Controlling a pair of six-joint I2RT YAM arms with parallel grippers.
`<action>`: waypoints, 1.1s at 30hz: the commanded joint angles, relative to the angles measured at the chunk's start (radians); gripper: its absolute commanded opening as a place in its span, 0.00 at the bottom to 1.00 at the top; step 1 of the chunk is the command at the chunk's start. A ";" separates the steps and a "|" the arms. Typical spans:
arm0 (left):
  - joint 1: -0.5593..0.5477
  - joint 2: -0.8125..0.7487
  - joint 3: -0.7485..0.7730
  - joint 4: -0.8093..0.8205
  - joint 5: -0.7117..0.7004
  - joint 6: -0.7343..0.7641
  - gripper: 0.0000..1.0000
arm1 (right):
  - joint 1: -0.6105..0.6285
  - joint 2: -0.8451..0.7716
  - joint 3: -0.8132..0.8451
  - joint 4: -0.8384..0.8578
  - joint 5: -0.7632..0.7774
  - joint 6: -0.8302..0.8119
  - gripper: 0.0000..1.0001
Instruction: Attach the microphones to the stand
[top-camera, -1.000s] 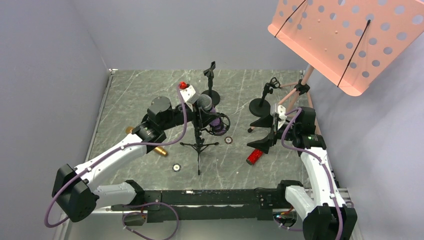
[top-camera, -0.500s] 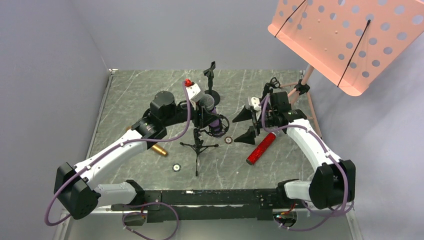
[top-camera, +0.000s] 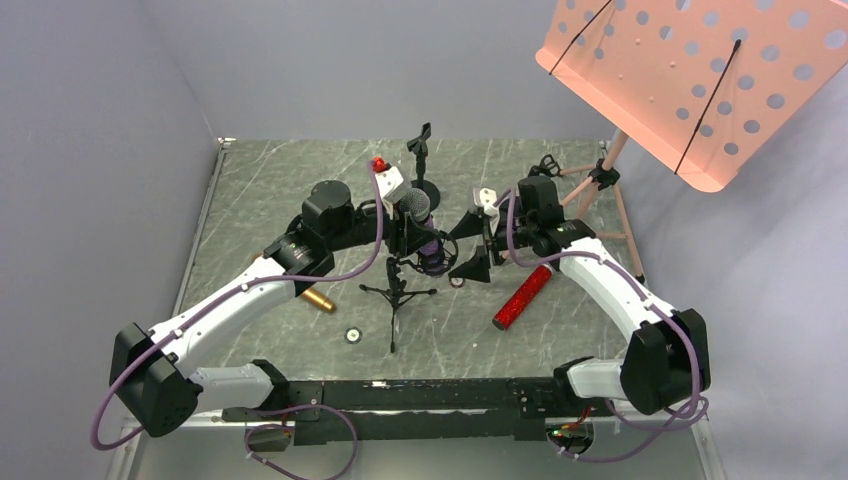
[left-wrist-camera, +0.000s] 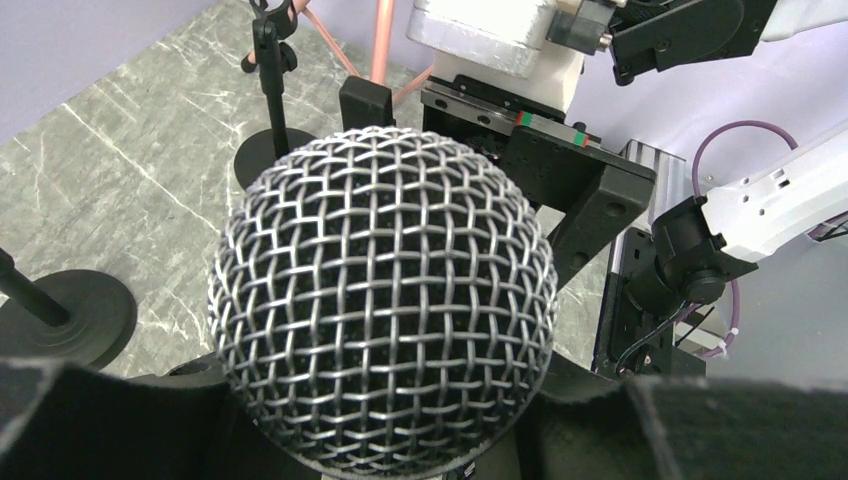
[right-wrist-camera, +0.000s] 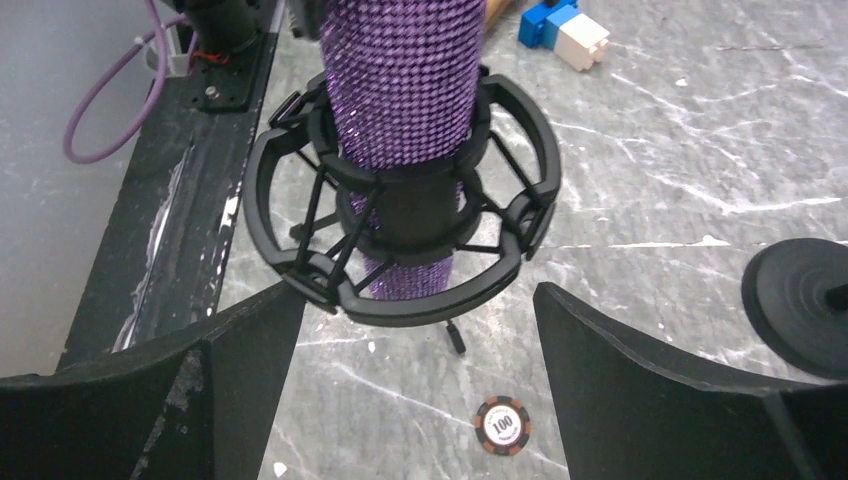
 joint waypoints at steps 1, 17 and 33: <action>0.009 0.009 0.019 -0.085 0.009 0.006 0.00 | 0.010 -0.039 -0.019 0.227 0.014 0.167 0.89; 0.008 0.050 0.041 -0.133 0.039 -0.004 0.00 | 0.009 -0.106 -0.023 0.329 -0.025 0.275 0.68; 0.007 0.050 0.019 -0.126 0.031 -0.019 0.00 | 0.010 -0.116 -0.048 0.318 -0.020 0.275 0.77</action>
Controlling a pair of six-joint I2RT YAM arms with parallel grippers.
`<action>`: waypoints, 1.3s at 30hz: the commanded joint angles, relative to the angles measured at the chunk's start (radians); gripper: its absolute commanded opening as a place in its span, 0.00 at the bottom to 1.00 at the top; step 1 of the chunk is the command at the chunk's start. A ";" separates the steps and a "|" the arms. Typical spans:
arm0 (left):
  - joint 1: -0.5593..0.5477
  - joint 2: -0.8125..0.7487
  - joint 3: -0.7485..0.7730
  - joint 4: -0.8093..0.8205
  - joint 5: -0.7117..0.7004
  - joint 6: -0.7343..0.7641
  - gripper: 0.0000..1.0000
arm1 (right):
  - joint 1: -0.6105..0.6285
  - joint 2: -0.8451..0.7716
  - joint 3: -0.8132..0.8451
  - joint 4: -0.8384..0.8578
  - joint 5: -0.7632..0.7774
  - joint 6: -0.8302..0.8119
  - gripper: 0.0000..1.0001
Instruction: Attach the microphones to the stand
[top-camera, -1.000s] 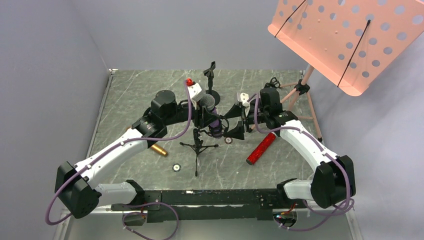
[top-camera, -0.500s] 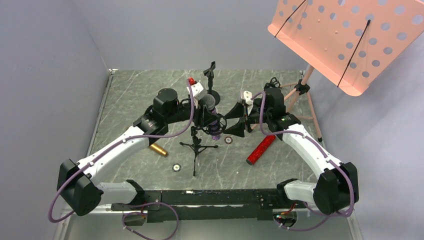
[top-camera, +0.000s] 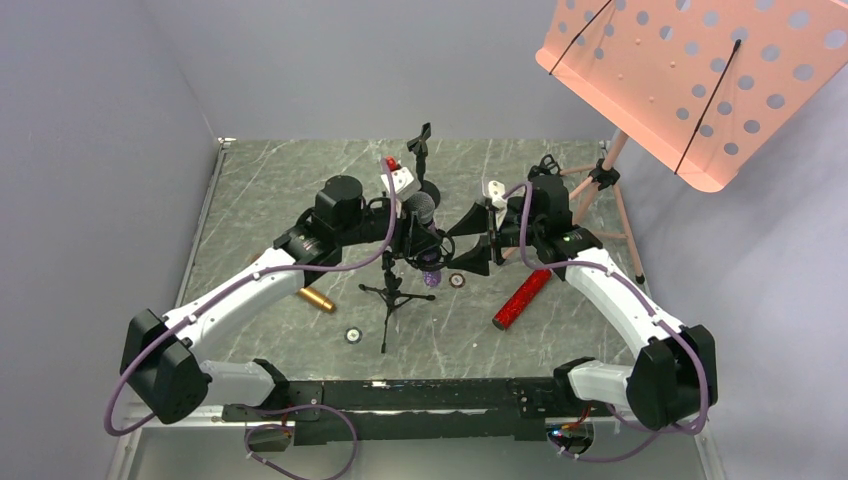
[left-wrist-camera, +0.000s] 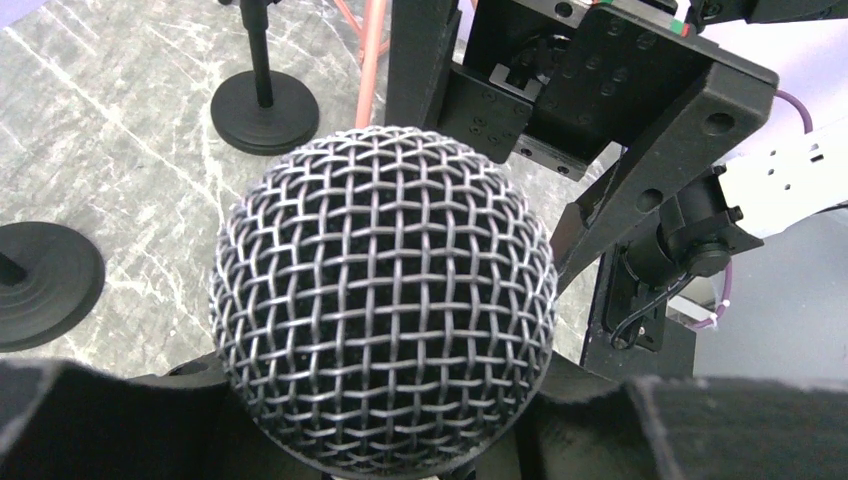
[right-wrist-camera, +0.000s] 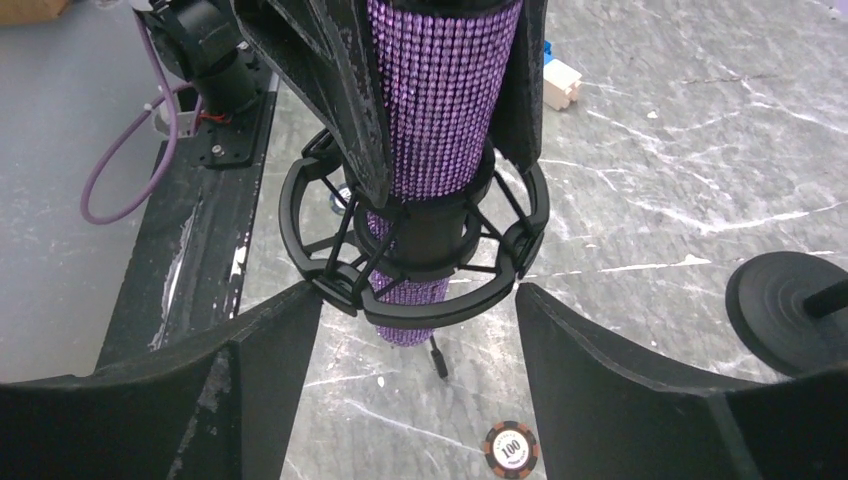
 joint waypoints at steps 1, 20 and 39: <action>-0.002 -0.032 -0.013 -0.057 -0.016 -0.021 0.00 | 0.007 -0.042 0.007 0.065 -0.027 -0.015 0.79; -0.003 -0.117 0.025 -0.084 -0.114 -0.059 0.74 | -0.121 -0.165 -0.083 -0.120 -0.077 -0.193 0.97; -0.003 -0.269 -0.057 -0.079 -0.162 -0.011 0.76 | -0.205 -0.212 -0.164 -0.067 -0.182 -0.176 0.99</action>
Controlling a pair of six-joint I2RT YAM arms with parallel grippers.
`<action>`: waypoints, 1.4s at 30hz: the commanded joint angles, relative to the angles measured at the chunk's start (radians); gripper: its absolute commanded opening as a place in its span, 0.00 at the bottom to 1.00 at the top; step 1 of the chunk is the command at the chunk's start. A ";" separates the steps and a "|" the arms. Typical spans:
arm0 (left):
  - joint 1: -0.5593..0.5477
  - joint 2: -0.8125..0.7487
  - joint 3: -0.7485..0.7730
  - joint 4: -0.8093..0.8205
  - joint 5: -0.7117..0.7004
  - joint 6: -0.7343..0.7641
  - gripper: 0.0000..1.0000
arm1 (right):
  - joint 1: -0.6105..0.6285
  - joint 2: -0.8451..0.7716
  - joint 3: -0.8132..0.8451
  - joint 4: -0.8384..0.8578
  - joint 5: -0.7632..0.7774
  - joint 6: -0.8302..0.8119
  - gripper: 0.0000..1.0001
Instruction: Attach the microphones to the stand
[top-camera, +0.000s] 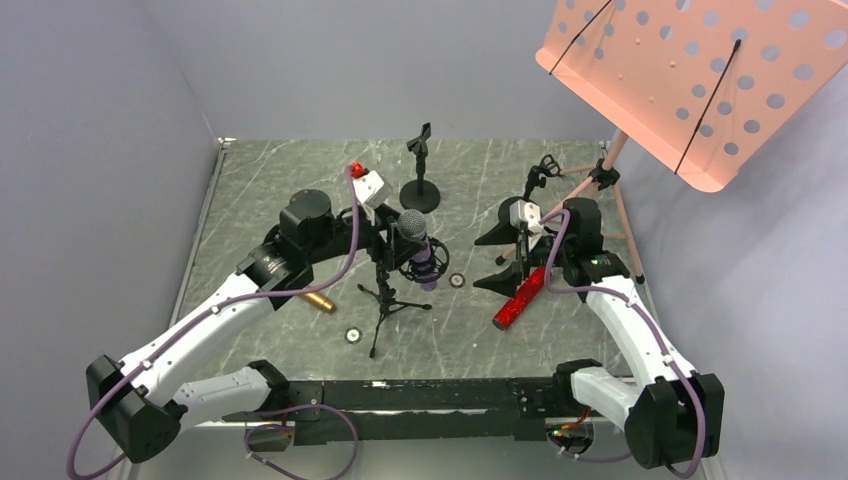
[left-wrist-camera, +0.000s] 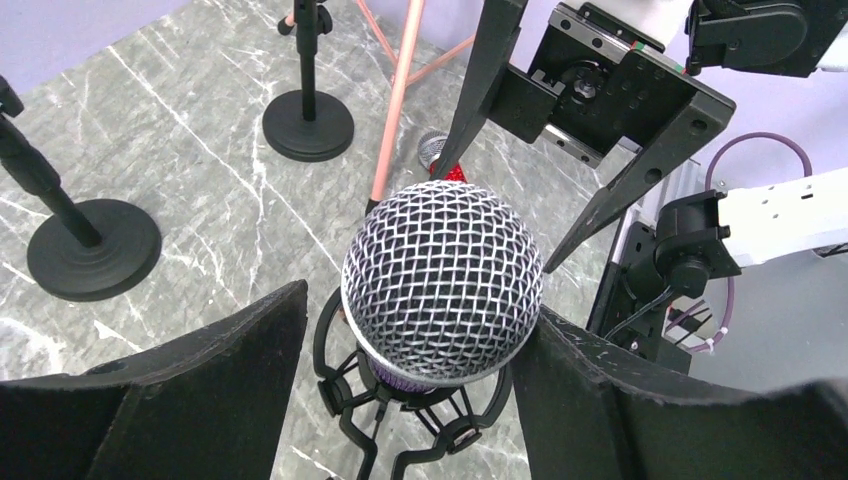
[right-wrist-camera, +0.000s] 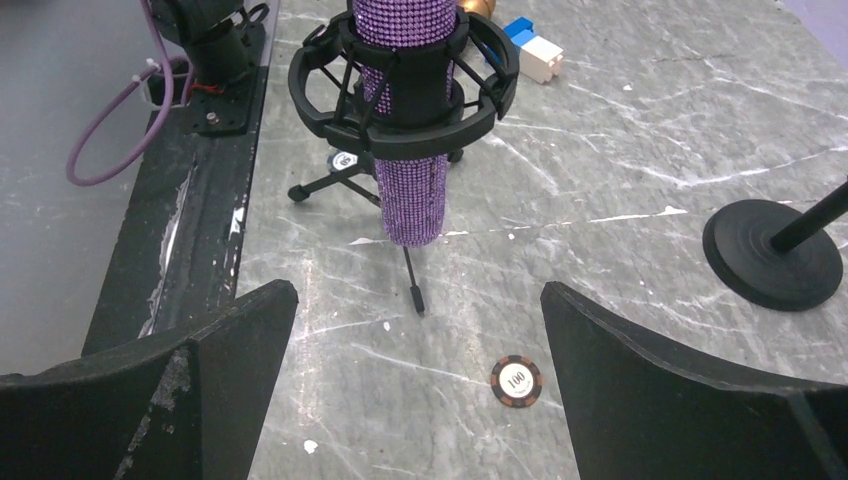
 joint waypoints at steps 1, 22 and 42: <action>0.001 -0.078 -0.024 0.021 -0.050 0.033 0.77 | -0.014 -0.023 -0.007 0.043 -0.057 -0.020 0.99; 0.003 -0.439 -0.250 -0.011 -0.240 0.056 0.94 | -0.032 -0.017 0.002 -0.031 -0.064 -0.103 0.99; 0.002 -0.681 -0.871 0.503 -0.231 0.046 0.99 | -0.060 -0.018 0.005 -0.067 -0.060 -0.147 0.99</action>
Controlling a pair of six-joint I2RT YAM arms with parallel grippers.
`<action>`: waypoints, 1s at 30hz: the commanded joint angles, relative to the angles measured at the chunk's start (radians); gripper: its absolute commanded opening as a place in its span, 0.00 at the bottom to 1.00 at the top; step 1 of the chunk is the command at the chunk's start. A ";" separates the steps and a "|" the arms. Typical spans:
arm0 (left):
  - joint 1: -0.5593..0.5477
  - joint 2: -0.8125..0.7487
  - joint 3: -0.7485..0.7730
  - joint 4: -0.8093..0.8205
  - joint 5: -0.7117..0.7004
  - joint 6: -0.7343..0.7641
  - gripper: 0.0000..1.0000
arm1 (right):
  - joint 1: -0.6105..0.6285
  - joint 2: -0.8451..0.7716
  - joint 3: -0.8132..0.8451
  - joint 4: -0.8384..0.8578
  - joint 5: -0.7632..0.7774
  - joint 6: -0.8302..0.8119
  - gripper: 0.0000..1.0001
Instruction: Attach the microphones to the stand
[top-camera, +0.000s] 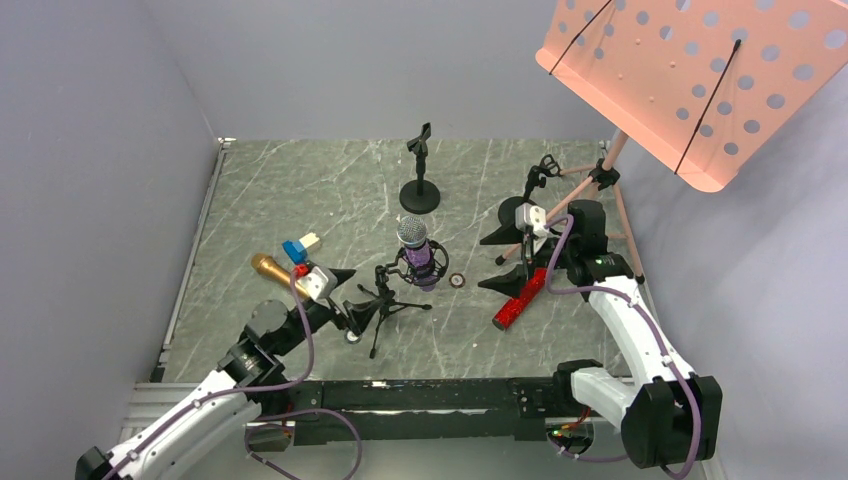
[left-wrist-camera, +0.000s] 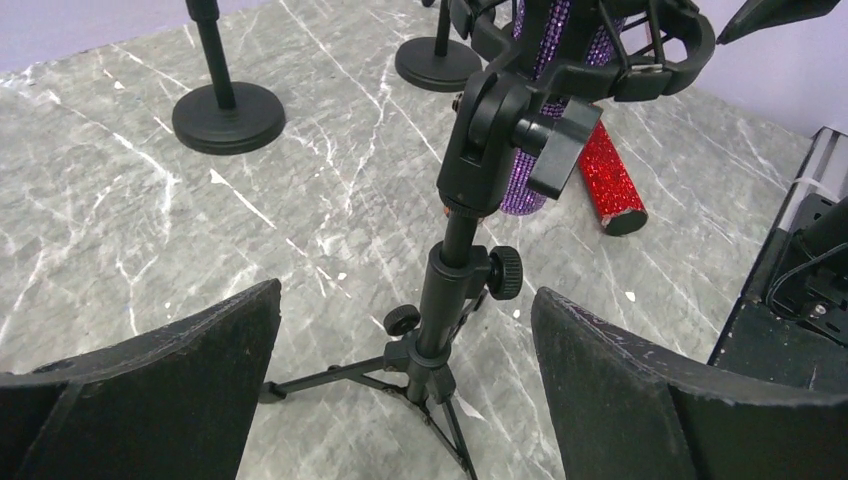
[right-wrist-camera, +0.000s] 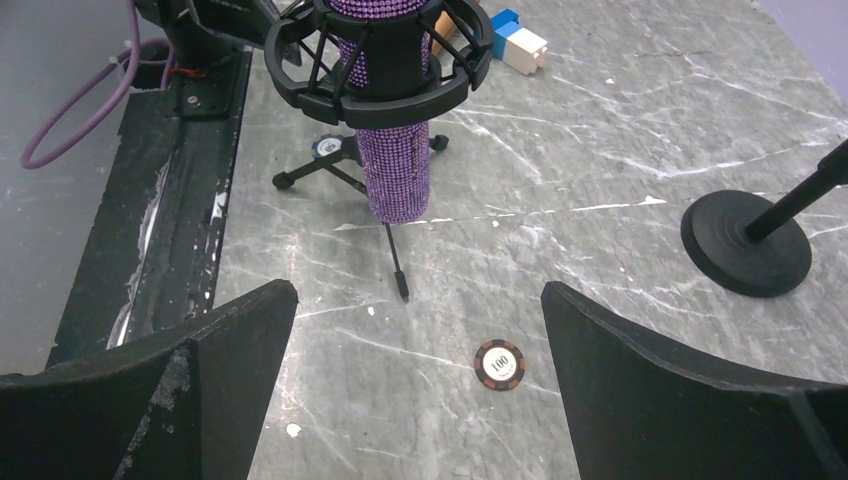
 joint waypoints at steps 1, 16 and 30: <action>0.002 0.073 -0.045 0.287 0.065 0.009 0.99 | -0.011 -0.015 0.010 0.002 -0.033 -0.038 0.99; 0.002 0.258 -0.080 0.590 0.129 0.038 0.95 | -0.027 -0.021 0.007 0.004 -0.044 -0.035 0.99; 0.002 0.380 -0.061 0.670 0.150 0.058 0.62 | -0.040 -0.025 0.003 0.011 -0.052 -0.027 0.99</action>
